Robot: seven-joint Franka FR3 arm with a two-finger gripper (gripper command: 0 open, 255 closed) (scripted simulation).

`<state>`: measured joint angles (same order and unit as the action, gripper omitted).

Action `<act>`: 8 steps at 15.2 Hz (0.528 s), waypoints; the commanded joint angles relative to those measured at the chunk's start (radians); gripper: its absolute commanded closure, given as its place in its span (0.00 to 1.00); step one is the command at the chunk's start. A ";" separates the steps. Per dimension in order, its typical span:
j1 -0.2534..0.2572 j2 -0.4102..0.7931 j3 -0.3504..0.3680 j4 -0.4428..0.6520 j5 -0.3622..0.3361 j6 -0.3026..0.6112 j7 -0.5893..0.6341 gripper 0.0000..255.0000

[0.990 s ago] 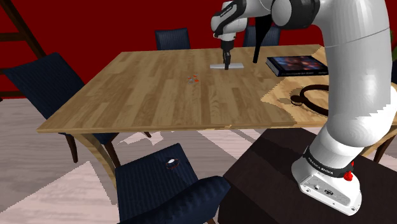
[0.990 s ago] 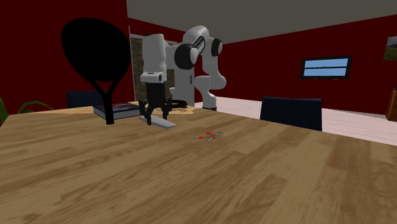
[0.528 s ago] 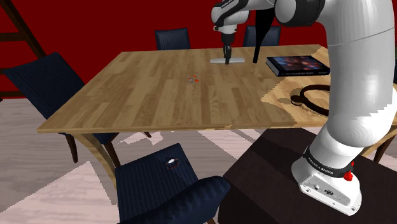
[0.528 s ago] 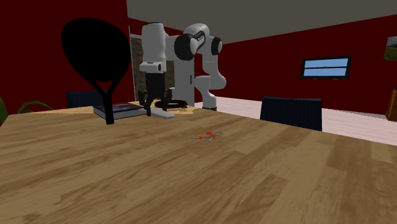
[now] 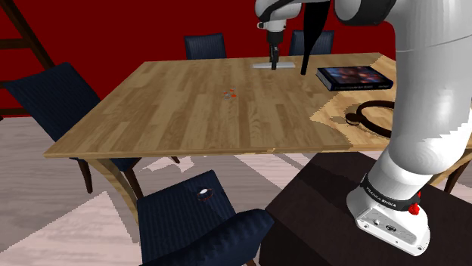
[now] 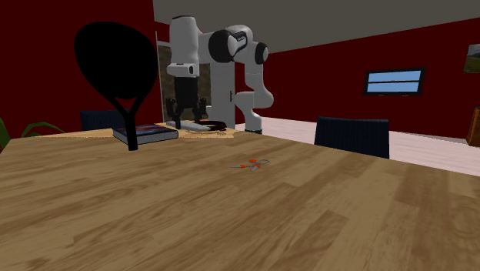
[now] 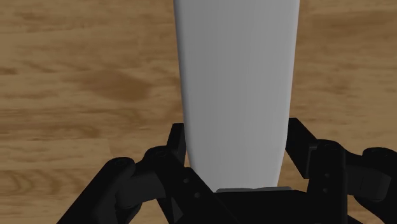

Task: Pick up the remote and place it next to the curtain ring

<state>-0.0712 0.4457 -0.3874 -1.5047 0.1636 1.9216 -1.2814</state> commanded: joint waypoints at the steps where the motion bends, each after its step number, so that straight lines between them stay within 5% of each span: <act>1: -0.002 -0.053 -0.013 -0.077 -0.013 0.026 -0.021 1.00; 8: -0.031 -0.238 -0.067 -0.333 -0.073 0.108 -0.107 1.00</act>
<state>-0.0984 0.2353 -0.4465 -1.8015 0.1009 2.0183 -1.3776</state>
